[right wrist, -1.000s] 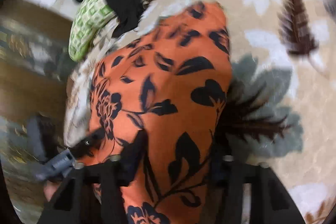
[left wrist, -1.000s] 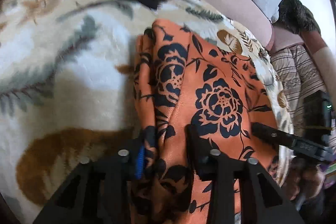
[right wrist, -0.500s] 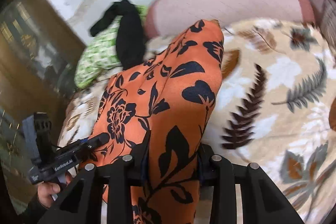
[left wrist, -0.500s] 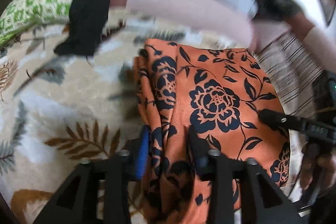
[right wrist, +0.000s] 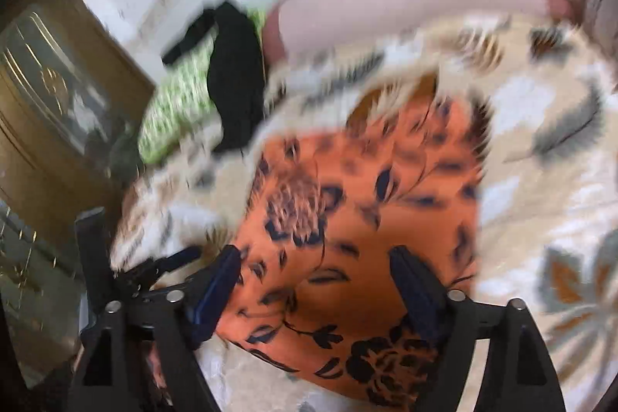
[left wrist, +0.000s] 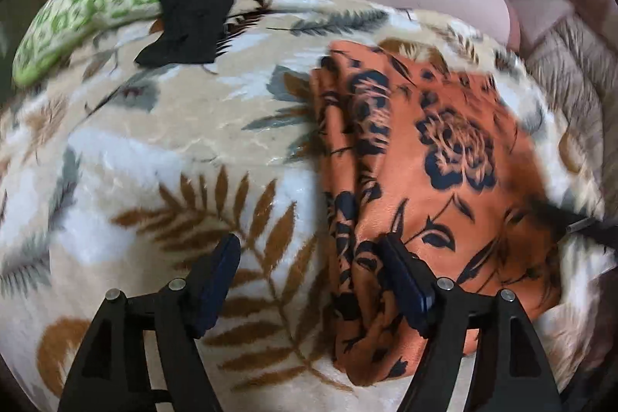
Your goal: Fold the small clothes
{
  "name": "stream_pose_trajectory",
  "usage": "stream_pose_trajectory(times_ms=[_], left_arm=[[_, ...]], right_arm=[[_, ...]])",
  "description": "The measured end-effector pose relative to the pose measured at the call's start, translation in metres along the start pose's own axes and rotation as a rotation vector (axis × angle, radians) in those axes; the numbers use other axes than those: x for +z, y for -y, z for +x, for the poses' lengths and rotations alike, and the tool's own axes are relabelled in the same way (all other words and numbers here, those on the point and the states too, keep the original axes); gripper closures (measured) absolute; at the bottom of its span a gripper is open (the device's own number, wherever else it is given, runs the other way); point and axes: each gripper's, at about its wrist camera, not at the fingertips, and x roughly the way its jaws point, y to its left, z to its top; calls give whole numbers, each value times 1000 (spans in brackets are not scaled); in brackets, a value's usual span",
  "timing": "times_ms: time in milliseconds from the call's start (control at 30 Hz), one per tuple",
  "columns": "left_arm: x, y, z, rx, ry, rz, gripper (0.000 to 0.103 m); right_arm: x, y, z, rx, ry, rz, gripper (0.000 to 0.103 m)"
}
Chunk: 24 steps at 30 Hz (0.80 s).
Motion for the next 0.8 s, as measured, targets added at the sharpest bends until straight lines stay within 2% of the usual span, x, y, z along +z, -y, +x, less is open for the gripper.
stream_pose_trajectory(times_ms=[67, 133, 167, 233, 300, 333, 433, 533, 800], left_arm=[[-1, 0, -27, 0, 42, 12, 25], [-5, 2, -58, 49, 125, 42, 17], [-7, 4, -73, 70, 155, 44, 13], [-12, 6, -94, 83, 192, 45, 12], [-17, 8, -111, 97, 199, 38, 11], [-22, 9, -122, 100, 210, 26, 11], [-35, 12, -144, 137, 232, -15, 11], [-42, 20, -155, 137, 231, -15, 11], [-63, 35, -175, 118, 214, -8, 11]], right_arm=[[-5, -4, -12, -2, 43, 18, 21], [-10, -26, -43, 12, 105, -41, 21], [-13, -37, -56, -29, 127, -70, 21], [-25, -57, -83, -166, 182, -138, 19], [-35, -67, -96, -260, 187, -178, 12], [-38, -68, -100, -290, 187, -194, 2], [-60, -73, -115, -410, 203, -215, 0], [-85, -68, -127, -471, 195, -184, 0], [-106, -80, -150, -504, 232, -206, 0]])
